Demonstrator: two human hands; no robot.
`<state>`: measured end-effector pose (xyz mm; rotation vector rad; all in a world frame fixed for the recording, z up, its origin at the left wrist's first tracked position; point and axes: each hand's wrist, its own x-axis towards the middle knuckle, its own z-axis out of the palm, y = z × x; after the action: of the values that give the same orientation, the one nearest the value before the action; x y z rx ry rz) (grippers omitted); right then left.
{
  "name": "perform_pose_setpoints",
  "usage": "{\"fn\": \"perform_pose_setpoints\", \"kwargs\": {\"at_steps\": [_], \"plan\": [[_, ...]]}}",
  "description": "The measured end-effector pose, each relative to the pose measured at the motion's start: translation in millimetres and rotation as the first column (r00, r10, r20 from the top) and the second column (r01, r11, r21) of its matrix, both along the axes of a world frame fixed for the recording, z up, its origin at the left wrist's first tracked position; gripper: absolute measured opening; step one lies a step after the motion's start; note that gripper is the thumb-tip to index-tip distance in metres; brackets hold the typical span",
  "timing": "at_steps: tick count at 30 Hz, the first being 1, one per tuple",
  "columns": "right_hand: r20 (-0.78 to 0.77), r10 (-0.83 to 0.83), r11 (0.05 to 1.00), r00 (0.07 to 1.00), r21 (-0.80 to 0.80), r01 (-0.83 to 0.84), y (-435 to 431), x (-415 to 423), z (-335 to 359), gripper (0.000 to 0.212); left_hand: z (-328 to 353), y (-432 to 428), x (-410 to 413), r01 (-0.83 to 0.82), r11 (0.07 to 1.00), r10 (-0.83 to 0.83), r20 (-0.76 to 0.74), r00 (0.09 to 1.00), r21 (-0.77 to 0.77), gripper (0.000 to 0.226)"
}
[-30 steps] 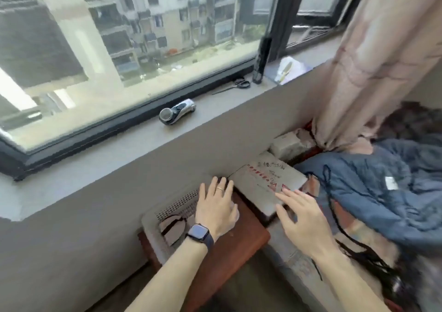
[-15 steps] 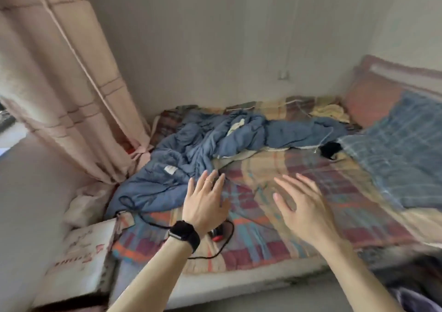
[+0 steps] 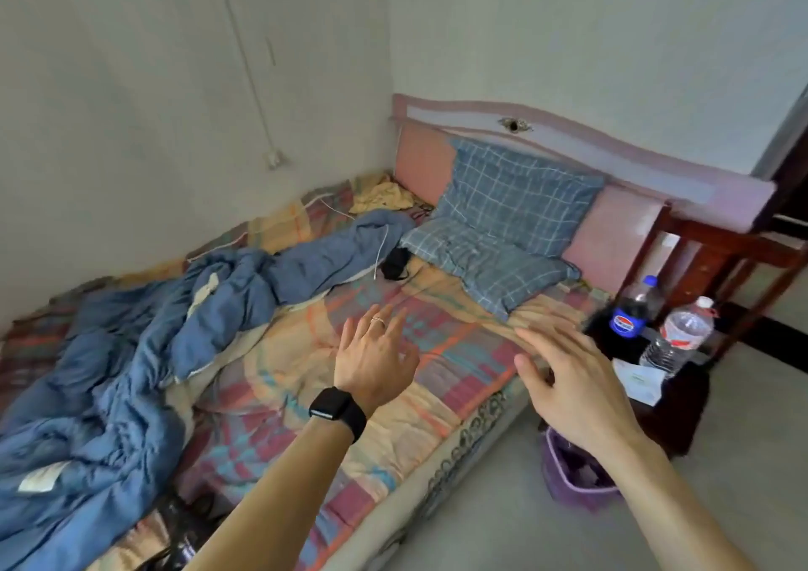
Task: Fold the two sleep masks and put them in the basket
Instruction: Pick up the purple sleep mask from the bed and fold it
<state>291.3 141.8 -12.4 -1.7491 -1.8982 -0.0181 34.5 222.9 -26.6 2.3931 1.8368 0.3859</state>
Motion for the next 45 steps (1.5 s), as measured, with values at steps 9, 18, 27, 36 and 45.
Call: {"fn": "perform_pose_setpoints", "kwargs": {"at_steps": [9,18,27,36,45], "plan": [[0.034,-0.017,0.996,0.999,-0.083,0.020,135,67,-40,0.040,-50,143,50,0.018,0.996,-0.020,-0.025,0.999,-0.091,0.062],[0.030,0.049,0.975,0.998,-0.218,-0.041,293,99,-71,0.035,-81,289,75,-0.067,0.977,0.060,-0.040,0.997,-0.203,0.063],[0.049,0.157,0.925,0.986,-0.357,-0.130,468,128,-131,0.037,-136,421,106,-0.185,0.926,0.166,-0.083,0.983,-0.329,0.061],[-0.008,0.361,0.761,0.933,-0.576,-0.299,703,141,-244,0.041,-231,564,131,-0.376,0.760,0.338,-0.172,0.925,-0.529,0.057],[0.104,0.442,0.598,0.891,-0.775,-0.205,890,138,-412,0.057,-368,684,116,-0.501,0.633,0.370,-0.337,0.866,-0.590,0.065]]}}
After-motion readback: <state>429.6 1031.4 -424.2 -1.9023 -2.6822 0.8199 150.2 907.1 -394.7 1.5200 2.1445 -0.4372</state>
